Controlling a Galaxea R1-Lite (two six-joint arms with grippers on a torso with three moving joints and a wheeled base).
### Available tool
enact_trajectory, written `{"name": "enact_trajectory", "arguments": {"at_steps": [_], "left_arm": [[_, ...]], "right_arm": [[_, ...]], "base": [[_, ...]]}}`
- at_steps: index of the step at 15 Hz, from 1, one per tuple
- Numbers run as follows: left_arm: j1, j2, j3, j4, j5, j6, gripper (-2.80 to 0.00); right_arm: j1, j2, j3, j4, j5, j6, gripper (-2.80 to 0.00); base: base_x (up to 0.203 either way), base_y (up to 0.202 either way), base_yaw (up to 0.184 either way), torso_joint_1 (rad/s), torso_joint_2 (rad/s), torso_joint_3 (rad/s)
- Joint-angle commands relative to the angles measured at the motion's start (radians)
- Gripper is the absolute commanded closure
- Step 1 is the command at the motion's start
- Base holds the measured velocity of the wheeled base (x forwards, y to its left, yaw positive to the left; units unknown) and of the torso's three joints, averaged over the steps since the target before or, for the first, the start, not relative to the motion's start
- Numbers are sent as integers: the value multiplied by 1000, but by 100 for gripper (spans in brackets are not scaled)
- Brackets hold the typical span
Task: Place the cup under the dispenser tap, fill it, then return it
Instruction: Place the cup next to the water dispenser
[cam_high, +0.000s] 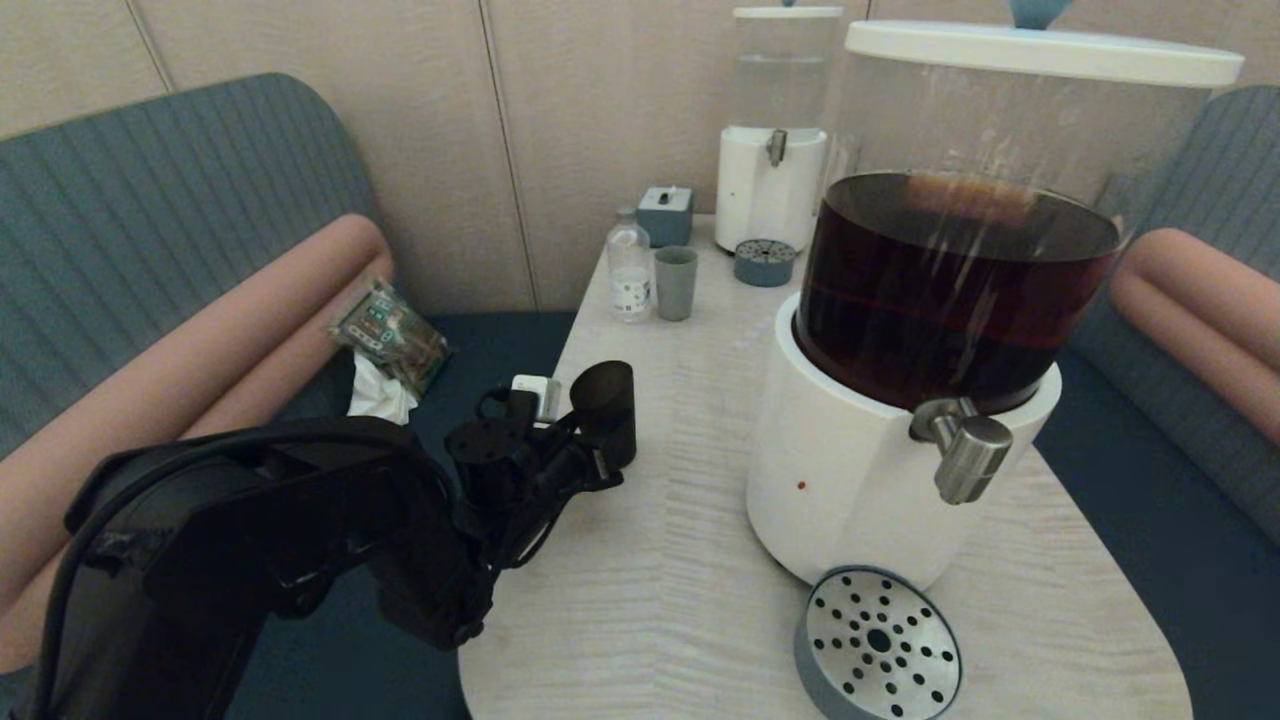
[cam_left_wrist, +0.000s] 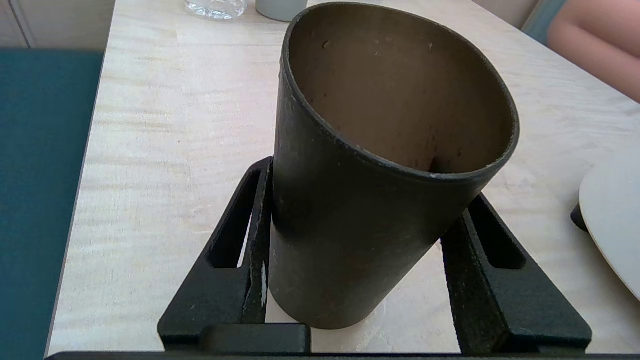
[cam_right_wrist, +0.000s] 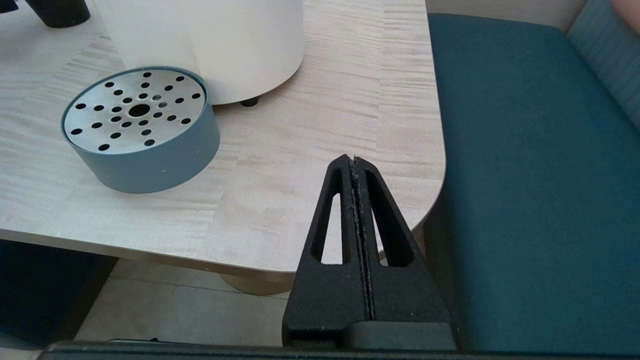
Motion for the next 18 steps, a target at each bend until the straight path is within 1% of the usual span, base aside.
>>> {"name": "enact_trajectory", "arguments": {"at_steps": [1, 3, 4, 8, 12, 15, 18], "left_arm": [[-1, 9, -5, -3, 1, -5, 0], [-1, 9, -2, -2, 0, -1, 0], [-3, 9, 5, -1, -1, 0, -280], [-7, 2, 12, -2, -14, 8, -280], [-6, -51, 34, -4, -15, 10, -280], [-5, -129, 84, -5, -17, 9, -280], [-5, -218, 185, -6, -17, 10, -280]], "right_arm": [[0, 0, 0, 0, 1, 0, 0], [0, 1, 0, 0, 1, -2, 0], [0, 1, 0, 0, 1, 0, 0], [0, 1, 0, 0, 1, 0, 0], [0, 0, 0, 0, 1, -1, 0], [0, 1, 0, 0, 1, 0, 0], [0, 0, 0, 0, 1, 0, 0]], "base": [[0, 0, 0, 0, 0, 0], [0, 0, 0, 0, 0, 0], [0, 0, 0, 0, 0, 0], [0, 0, 0, 0, 0, 0], [0, 0, 0, 0, 0, 0], [0, 0, 0, 0, 0, 0], [0, 0, 0, 0, 0, 0]]}}
